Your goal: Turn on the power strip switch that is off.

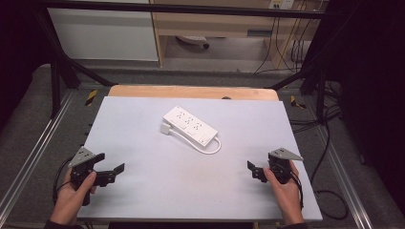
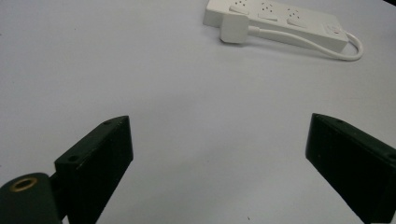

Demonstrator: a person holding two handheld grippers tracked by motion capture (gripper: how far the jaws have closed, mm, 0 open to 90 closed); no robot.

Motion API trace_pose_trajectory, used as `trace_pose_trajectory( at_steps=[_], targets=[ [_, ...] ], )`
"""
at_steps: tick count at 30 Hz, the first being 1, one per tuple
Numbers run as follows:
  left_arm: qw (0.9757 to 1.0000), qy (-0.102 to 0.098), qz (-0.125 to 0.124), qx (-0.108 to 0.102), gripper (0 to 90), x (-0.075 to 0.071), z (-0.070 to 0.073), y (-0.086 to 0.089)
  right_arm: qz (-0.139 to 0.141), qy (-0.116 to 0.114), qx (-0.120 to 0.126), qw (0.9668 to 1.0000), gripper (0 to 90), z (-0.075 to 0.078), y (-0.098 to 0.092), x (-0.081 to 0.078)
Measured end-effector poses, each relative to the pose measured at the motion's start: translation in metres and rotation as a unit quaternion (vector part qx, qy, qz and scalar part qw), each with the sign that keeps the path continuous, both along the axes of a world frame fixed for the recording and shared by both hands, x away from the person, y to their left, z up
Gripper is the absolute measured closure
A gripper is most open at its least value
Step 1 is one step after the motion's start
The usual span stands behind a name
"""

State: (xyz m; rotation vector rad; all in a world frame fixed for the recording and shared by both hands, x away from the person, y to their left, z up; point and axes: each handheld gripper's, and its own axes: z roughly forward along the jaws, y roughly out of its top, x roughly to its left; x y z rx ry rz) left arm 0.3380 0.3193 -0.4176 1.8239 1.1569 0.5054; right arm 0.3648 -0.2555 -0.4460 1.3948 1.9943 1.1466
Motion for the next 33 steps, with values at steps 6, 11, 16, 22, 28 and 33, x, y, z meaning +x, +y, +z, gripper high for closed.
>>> trace_pose_trajectory(
  at_steps=[6, 11, 16, 22, 28, 33],
  targets=[
    [1.0, 0.002, 0.001, 0.0, 7.6, 0.0, -0.001, 0.0, 0.007, -0.001, -0.001, 1.0, 4.9, 0.0, 0.002, 0.0],
    [1.0, 0.002, -0.001, -0.004, 7.5, 0.0, -0.001, 0.0, 0.009, 0.007, -0.002, 0.9999, 4.3, 0.001, 0.003, 0.0],
    [1.0, 0.004, 0.001, -0.006, 7.5, 0.001, -0.001, 0.0, 0.014, 0.001, 0.0, 0.9999, 5.0, 0.003, 0.003, -0.001],
    [1.0, 0.005, -0.001, -0.005, 7.6, 0.0, -0.002, -0.001, 0.02, 0.003, -0.001, 0.9998, 4.8, 0.004, 0.004, -0.002],
    [0.9999, 0.006, -0.001, -0.008, 7.5, 0.0, -0.002, -0.001, 0.025, -0.005, 0.003, 0.9997, 4.1, 0.006, 0.005, -0.002],
    [0.9999, 0.008, -0.002, -0.005, 7.5, 0.0, -0.003, -0.001, 0.033, -0.012, 0.013, 0.9993, 4.0, 0.01, 0.006, -0.003]
  ],
)
